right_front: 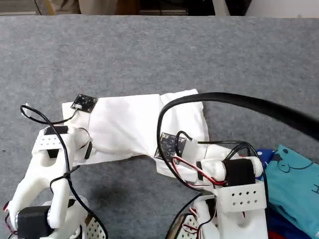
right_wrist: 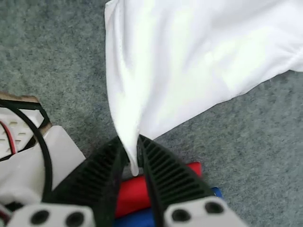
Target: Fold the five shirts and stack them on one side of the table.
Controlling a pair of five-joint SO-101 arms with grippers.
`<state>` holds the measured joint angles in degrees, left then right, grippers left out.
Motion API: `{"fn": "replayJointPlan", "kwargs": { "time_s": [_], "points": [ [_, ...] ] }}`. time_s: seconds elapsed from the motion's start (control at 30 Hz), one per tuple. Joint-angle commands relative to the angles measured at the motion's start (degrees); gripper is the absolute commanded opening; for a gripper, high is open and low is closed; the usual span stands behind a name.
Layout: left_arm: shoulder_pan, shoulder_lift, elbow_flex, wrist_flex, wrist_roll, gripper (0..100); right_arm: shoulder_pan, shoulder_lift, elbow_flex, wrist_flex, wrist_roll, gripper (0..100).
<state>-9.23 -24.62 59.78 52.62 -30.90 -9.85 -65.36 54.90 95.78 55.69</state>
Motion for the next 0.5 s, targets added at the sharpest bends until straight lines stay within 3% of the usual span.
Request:
{"fn": "replayJointPlan", "kwargs": {
  "time_s": [0.0,0.2,0.3,0.47],
  "points": [
    [-2.5,-1.8,-0.6,-0.8,-0.9,2,-1.1,-0.4,0.1,-0.2,2.5,9.9],
    [-9.2,-2.3,-2.7,-0.4,-2.6,19,-1.1,-0.4,0.0,1.1,4.9,21.1],
    [-12.0,-2.4,-4.0,0.4,-2.9,21,-0.9,-0.4,-0.1,1.1,6.2,24.4],
    [-14.8,-2.4,-12.6,11.3,-5.9,21,-0.8,-0.4,-4.5,4.2,7.8,24.9]
  ]
}}
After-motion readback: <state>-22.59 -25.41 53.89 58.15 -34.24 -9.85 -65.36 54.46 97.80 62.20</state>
